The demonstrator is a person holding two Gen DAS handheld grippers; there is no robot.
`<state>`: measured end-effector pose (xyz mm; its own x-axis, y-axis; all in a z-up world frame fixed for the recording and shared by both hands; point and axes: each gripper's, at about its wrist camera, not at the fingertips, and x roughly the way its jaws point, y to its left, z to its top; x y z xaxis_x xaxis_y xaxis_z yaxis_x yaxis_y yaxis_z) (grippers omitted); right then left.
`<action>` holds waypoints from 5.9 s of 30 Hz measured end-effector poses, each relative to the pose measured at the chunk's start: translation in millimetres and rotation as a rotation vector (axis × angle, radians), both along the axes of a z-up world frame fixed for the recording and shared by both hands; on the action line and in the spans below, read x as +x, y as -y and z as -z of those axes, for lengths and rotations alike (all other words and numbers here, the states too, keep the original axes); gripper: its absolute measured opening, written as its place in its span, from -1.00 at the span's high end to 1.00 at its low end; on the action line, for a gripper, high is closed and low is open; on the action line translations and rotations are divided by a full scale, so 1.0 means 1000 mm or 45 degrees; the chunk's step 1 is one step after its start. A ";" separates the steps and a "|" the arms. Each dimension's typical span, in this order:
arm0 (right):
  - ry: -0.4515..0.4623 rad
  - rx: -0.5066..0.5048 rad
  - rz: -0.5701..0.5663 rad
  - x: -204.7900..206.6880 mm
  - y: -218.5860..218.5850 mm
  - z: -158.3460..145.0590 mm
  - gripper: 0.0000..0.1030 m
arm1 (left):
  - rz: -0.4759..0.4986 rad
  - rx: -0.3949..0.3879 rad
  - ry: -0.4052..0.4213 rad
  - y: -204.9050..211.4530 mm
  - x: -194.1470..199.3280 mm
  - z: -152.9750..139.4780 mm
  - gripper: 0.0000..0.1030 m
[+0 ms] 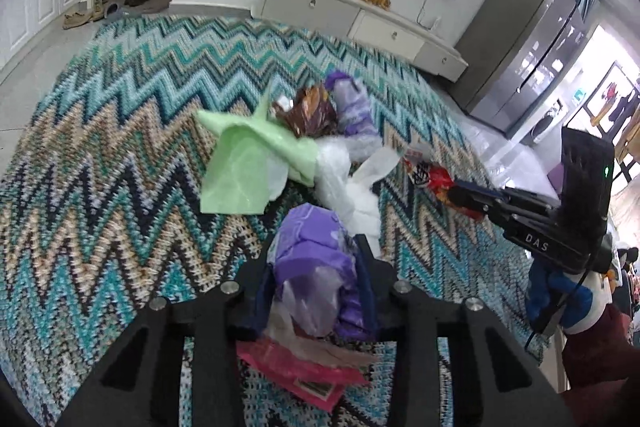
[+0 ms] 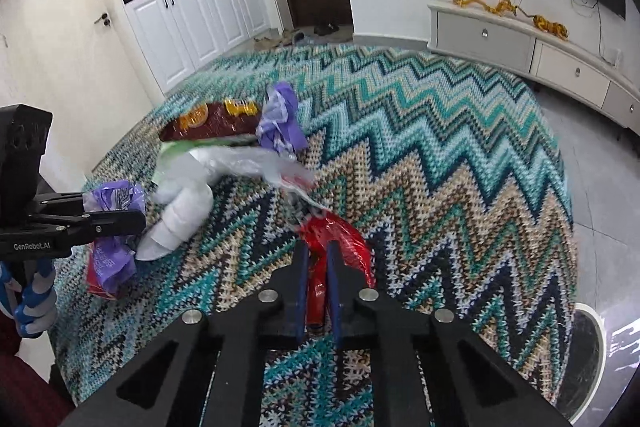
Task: Collect trash
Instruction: 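Grasp the purple plastic bag with the left tool while the right grasps a red snack wrapper, then carry both held items over the white bin and open both tools, then move both open tools back over the trash pile, then grasp the pink packet with the left tool while the right grasps a white plastic bag, then carry both held items over the white bin and open both tools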
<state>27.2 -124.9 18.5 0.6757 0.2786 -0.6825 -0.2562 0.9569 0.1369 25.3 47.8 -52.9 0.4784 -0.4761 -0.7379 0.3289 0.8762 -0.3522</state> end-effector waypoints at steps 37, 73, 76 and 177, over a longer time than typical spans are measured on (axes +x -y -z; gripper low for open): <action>0.013 0.252 0.925 -0.130 0.331 0.033 0.88 | 0.654 0.085 -0.099 0.466 0.051 0.005 0.11; 0.231 0.192 0.504 -0.087 0.160 -0.074 0.36 | 0.070 0.205 0.220 0.094 -0.014 -0.054 -0.22; 0.205 0.186 0.385 -0.068 0.122 -0.073 0.34 | -0.059 0.262 0.187 0.047 -0.021 -0.033 -0.27; 0.193 0.145 0.423 -0.122 0.178 -0.044 0.68 | 0.460 0.264 0.306 0.239 -0.006 -0.064 0.42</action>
